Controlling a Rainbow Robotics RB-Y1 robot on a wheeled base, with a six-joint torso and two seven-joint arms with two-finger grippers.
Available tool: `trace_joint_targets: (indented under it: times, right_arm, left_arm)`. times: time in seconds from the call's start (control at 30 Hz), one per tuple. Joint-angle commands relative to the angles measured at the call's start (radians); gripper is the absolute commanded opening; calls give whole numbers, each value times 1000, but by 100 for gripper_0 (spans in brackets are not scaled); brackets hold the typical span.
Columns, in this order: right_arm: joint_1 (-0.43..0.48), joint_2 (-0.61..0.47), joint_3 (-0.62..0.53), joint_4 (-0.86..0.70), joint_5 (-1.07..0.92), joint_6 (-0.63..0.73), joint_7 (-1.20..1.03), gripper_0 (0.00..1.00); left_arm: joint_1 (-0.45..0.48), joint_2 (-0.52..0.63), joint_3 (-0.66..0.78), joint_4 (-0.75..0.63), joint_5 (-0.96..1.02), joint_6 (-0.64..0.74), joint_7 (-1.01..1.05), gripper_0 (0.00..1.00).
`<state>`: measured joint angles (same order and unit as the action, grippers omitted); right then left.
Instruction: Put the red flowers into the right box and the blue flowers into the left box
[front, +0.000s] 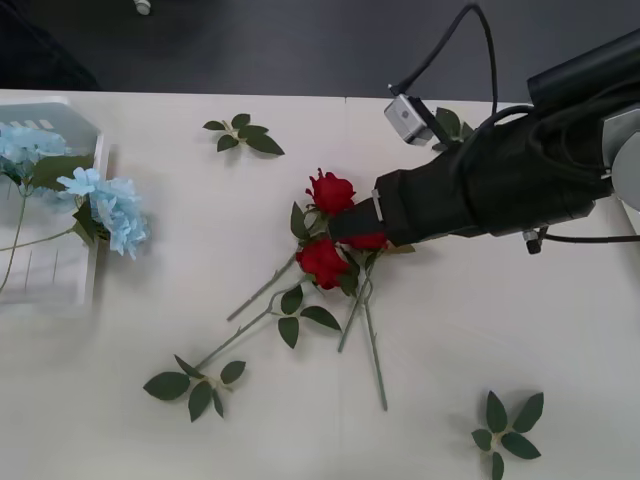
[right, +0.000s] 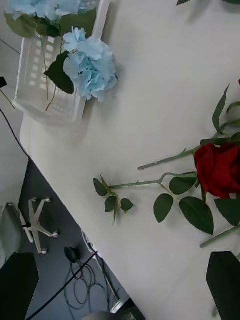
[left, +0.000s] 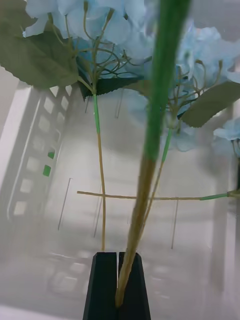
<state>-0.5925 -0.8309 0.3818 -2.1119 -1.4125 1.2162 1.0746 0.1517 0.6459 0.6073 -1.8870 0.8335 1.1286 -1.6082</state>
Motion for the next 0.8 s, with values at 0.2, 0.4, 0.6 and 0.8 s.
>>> trace_joint_targets:
  times: [0.2,0.4,0.6,0.8]
  right_arm:
    - [-70,13,115,-43,159,2,-315,100]
    - [-72,26,164,-42,245,3,-473,100]
    - [-87,27,227,-40,360,9,-590,100]
    - [-92,42,252,0,417,23,-642,100]
  left_arm:
    - [-169,21,-75,150,-143,-6,93,0]
    - [-259,21,-89,336,-217,-7,94,0]
    - [-282,20,-80,419,-228,-7,96,0]
    - [-293,20,-98,431,-248,-9,97,1]
